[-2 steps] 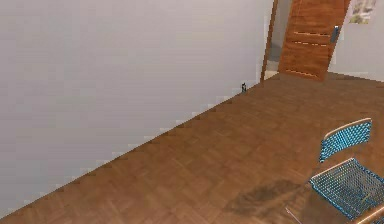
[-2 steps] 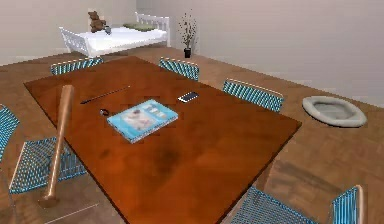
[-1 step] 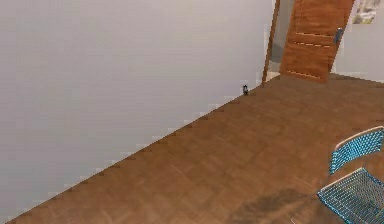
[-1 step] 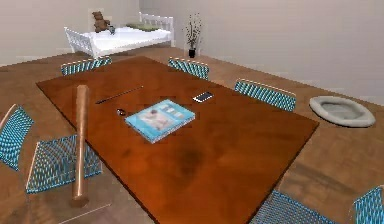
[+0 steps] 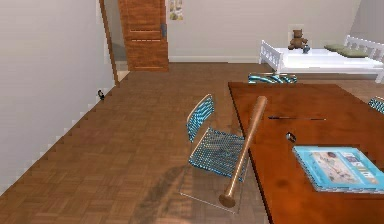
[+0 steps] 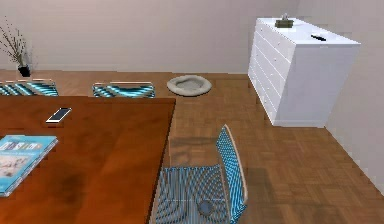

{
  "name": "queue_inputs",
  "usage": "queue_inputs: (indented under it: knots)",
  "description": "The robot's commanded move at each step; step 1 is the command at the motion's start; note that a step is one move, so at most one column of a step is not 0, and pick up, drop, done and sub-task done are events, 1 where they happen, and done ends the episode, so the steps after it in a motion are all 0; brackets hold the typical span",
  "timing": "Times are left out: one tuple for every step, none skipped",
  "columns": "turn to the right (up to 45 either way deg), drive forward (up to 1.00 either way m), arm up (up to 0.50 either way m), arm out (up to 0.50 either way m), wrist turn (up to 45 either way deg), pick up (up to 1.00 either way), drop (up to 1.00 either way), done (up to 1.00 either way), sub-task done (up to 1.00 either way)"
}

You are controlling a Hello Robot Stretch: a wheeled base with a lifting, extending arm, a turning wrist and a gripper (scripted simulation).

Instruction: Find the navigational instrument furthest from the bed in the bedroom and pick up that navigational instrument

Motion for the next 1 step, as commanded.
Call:
queue_inputs:
  knots:
    - [0.0,0.00,0.48,0.00,0.0,0.00,0.00,0.00,0.00]
